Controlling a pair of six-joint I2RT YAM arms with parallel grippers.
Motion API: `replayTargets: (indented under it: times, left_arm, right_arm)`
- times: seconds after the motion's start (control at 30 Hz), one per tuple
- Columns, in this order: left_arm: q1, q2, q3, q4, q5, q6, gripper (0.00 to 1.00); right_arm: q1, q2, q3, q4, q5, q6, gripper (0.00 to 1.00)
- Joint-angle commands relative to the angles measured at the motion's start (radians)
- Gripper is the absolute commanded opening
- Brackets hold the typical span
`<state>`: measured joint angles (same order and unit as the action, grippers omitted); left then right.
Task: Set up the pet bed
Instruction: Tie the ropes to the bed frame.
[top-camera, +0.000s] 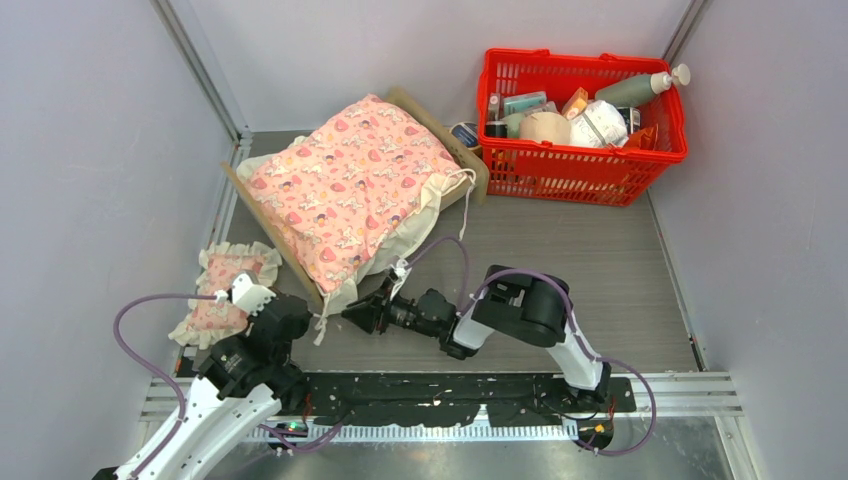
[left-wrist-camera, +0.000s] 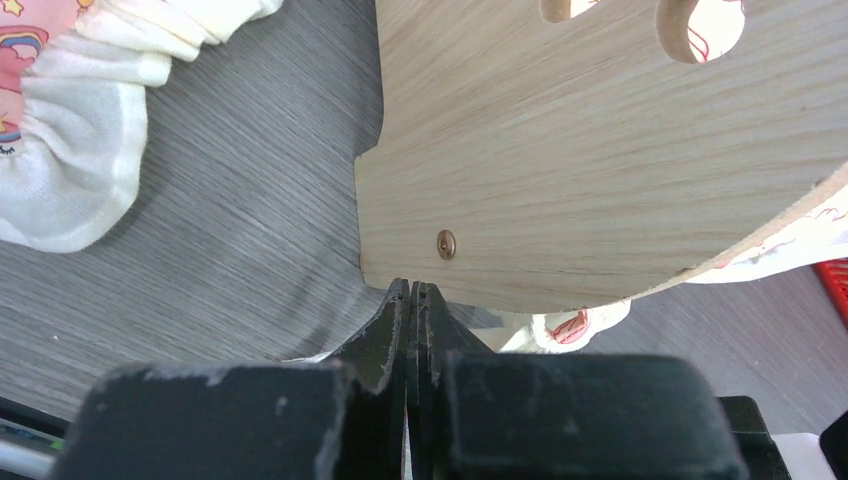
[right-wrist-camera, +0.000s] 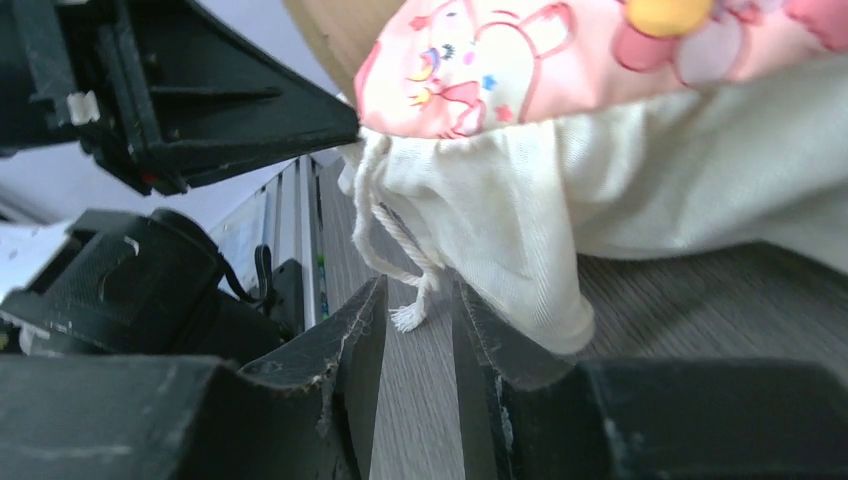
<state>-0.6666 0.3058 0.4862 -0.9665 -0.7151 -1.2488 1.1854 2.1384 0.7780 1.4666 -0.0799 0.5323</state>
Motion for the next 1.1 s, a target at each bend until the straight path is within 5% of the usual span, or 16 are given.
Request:
replayTargets:
  times: [0.0, 0.47, 1.07]
  left_arm:
    - [-0.002, 0.015, 0.033, 0.07, -0.043, 0.065, 0.0]
    - [-0.002, 0.017, -0.01, 0.125, -0.001, 0.067, 0.0]
    - [-0.002, -0.017, -0.009, 0.128, -0.022, -0.015, 0.0]
  right_arm:
    - [0.054, -0.05, -0.024, -0.021, 0.191, 0.148, 0.36]
    - [0.182, 0.042, 0.109, -0.163, 0.388, 0.2, 0.44]
    - [0.197, 0.185, 0.34, -0.388, 0.363, 0.281, 0.45]
